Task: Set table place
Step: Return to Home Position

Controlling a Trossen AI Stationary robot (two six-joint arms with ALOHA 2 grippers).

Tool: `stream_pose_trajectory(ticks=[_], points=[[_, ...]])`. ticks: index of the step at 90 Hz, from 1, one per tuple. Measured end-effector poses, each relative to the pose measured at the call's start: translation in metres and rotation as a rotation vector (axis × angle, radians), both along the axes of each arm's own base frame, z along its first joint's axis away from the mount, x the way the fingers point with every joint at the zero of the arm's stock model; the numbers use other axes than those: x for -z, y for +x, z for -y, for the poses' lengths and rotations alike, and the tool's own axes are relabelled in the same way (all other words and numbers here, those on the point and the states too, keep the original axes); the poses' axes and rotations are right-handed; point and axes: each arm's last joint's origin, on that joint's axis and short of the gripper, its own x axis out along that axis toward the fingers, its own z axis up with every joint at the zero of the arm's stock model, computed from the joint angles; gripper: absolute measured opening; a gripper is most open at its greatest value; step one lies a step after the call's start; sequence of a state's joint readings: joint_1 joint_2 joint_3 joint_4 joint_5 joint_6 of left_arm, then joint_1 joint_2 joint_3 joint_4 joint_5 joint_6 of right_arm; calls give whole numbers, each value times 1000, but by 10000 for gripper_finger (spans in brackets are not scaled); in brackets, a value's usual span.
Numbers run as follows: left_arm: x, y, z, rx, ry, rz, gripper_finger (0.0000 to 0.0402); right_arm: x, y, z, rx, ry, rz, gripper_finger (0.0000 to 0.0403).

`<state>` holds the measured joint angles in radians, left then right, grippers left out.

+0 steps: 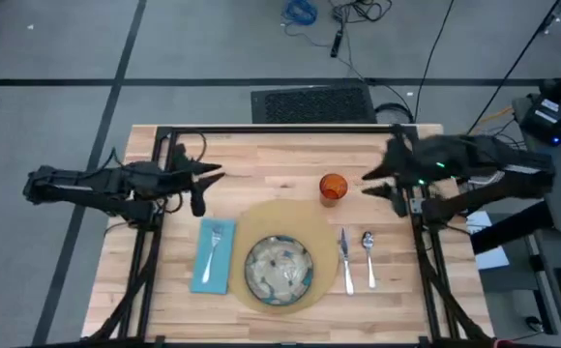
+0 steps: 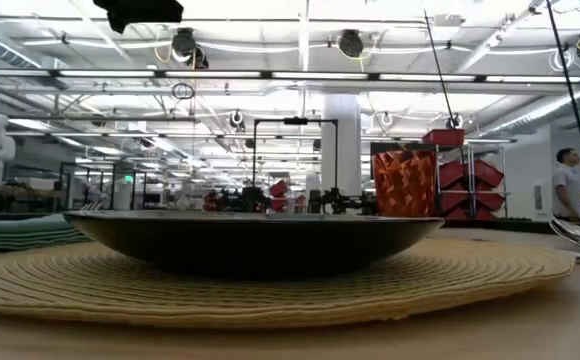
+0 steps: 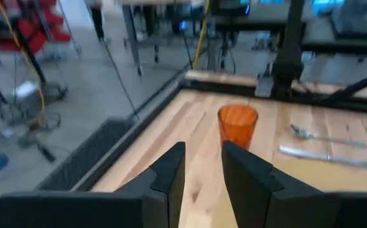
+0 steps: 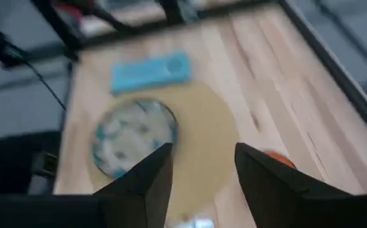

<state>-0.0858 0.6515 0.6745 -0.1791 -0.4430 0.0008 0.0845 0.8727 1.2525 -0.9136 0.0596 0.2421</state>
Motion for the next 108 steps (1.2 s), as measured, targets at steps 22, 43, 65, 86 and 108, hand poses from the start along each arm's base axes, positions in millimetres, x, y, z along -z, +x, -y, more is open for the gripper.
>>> stream_pose_trajectory(ticks=[22, 43, 65, 86, 108], points=[[43, -19, -1, 27, -4, 201, 88, 91, -27, -6, -122, -2, 438, 160], [72, -27, 0, 98, -10, 241, 88, 160, -16, -11, -234, 49, 576, 160], [109, -30, 0, 97, -41, 188, 88, 217, -16, -11, -224, 79, 582, 160], [127, -32, 0, 93, -67, 202, 88, 224, -17, -9, -178, 35, 636, 160], [143, -36, -1, 94, -68, 204, 88, 236, -17, -10, -178, 85, 505, 160]])
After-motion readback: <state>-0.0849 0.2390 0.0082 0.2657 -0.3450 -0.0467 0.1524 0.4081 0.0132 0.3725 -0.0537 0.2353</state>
